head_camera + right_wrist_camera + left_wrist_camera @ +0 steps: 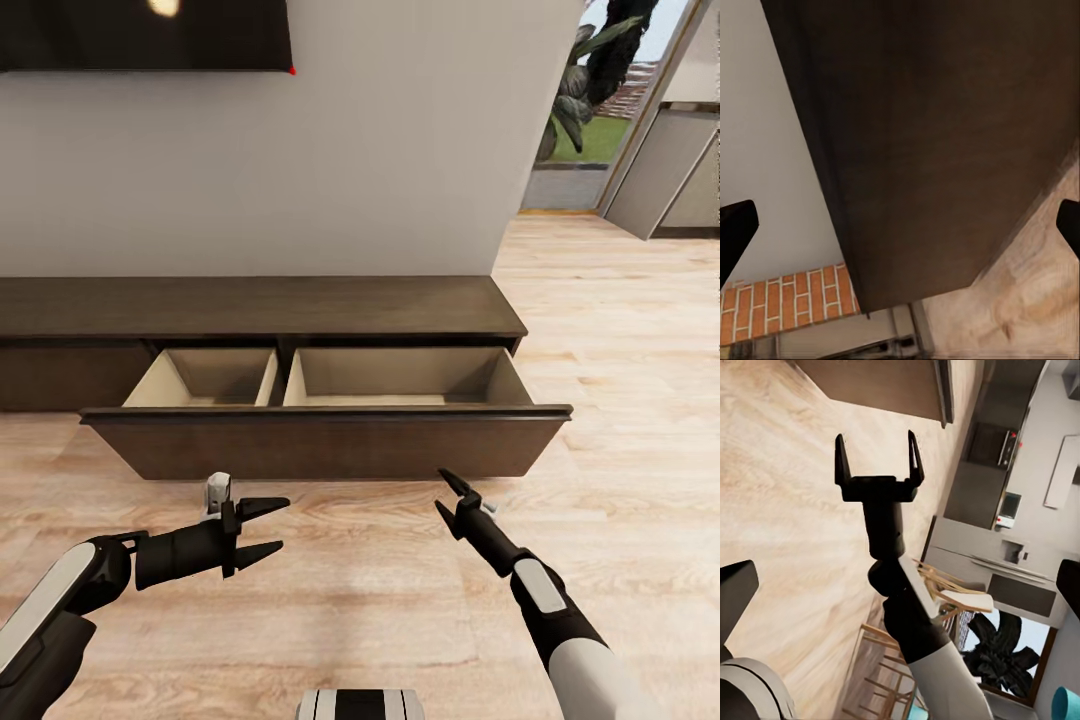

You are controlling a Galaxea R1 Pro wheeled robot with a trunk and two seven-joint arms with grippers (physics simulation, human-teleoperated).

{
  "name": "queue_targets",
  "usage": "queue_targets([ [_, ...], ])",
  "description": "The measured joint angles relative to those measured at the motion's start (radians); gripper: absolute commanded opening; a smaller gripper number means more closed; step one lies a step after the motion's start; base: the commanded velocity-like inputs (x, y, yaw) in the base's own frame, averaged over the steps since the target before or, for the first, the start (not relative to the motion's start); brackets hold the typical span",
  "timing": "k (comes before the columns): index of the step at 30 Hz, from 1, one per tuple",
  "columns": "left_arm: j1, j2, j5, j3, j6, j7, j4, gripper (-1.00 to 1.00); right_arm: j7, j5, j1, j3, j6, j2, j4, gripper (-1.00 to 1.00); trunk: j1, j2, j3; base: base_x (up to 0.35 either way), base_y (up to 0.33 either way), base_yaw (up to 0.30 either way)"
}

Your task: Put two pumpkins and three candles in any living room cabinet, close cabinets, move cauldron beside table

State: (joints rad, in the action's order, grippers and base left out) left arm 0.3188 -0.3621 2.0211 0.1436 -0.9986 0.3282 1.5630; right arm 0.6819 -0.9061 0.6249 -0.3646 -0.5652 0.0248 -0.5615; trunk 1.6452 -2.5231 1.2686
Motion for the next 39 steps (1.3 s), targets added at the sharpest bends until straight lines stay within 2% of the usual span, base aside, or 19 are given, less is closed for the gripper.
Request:
queue_targets([
  [3,0.001,-0.002,0.000,0.000,0.000,0.000,0.000,1.00,0.005,0.064,-0.013,0.000,-0.008,0.000,0.001,1.00,-0.001,0.001,-0.012,0.000,0.000,0.000],
  [6,0.001,-0.004,0.000,0.000,0.002,0.001,0.000,1.00,0.005,0.108,-0.030,-0.001,-0.010,0.000,0.003,1.00,-0.003,0.001,-0.023,0.000,0.000,0.000],
  [12,0.001,-0.005,0.000,0.001,0.004,0.009,-0.001,1.00,0.009,0.135,-0.037,0.000,-0.009,0.001,0.134,1.00,-0.005,0.003,-0.046,0.000,0.000,0.000],
  [14,0.001,-0.005,0.000,0.001,0.005,0.013,-0.001,1.00,0.007,0.141,-0.038,0.022,-0.008,-0.001,0.169,1.00,-0.006,0.003,-0.054,0.000,0.000,0.000],
  [18,0.001,-0.005,-0.003,0.002,0.007,0.018,-0.002,1.00,-0.008,0.141,-0.038,0.178,-0.002,-0.005,0.187,1.00,-0.008,0.004,-0.070,0.000,0.000,0.000],
  [19,0.001,-0.005,-0.004,0.003,0.007,0.021,-0.003,1.00,-0.028,0.136,-0.038,0.276,0.001,-0.006,0.189,1.00,-0.009,0.004,-0.074,0.000,0.000,0.000],
  [21,0.001,0.000,-0.005,0.003,0.008,0.054,-0.003,1.00,-0.050,0.142,-0.038,0.364,0.013,-0.002,0.190,1.00,-0.009,0.005,-0.081,0.000,0.000,0.000],
  [28,0.003,0.009,-0.005,0.005,0.010,0.165,-0.004,1.00,-0.163,0.147,-0.038,0.431,0.110,0.000,0.187,1.00,-0.013,0.007,-0.108,0.000,0.000,0.000],
  [31,0.005,0.009,-0.019,0.018,0.010,0.260,-0.008,1.00,-0.191,0.148,-0.038,0.511,0.141,0.000,0.184,1.00,-0.014,0.007,-0.120,0.000,0.000,0.000],
  [33,0.006,0.009,-0.039,0.048,0.008,0.347,-0.010,1.00,-0.244,0.146,-0.038,0.578,0.152,0.000,0.178,1.00,-0.015,0.008,-0.128,0.000,0.000,0.000],
  [34,0.006,0.008,-0.069,0.073,0.008,0.407,-0.013,1.00,-0.301,0.144,-0.038,0.618,0.161,0.000,0.176,1.00,-0.015,0.008,-0.132,0.000,0.000,0.000],
  [36,0.005,0.008,-0.122,0.089,0.009,0.451,-0.014,1.00,-0.356,0.142,-0.038,0.641,0.172,-0.001,0.174,1.00,-0.016,0.008,-0.139,0.000,0.000,0.000],
  [37,0.004,0.008,-0.174,0.095,0.010,0.470,-0.015,1.00,-0.385,0.142,-0.038,0.649,0.181,-0.001,0.173,1.00,-0.017,0.009,-0.143,0.000,0.000,0.000],
  [39,0.003,0.009,-0.309,0.103,0.013,0.492,-0.020,1.00,-0.438,0.140,-0.038,0.658,0.202,-0.001,0.173,1.00,-0.018,0.009,-0.151,0.000,0.000,0.000],
])
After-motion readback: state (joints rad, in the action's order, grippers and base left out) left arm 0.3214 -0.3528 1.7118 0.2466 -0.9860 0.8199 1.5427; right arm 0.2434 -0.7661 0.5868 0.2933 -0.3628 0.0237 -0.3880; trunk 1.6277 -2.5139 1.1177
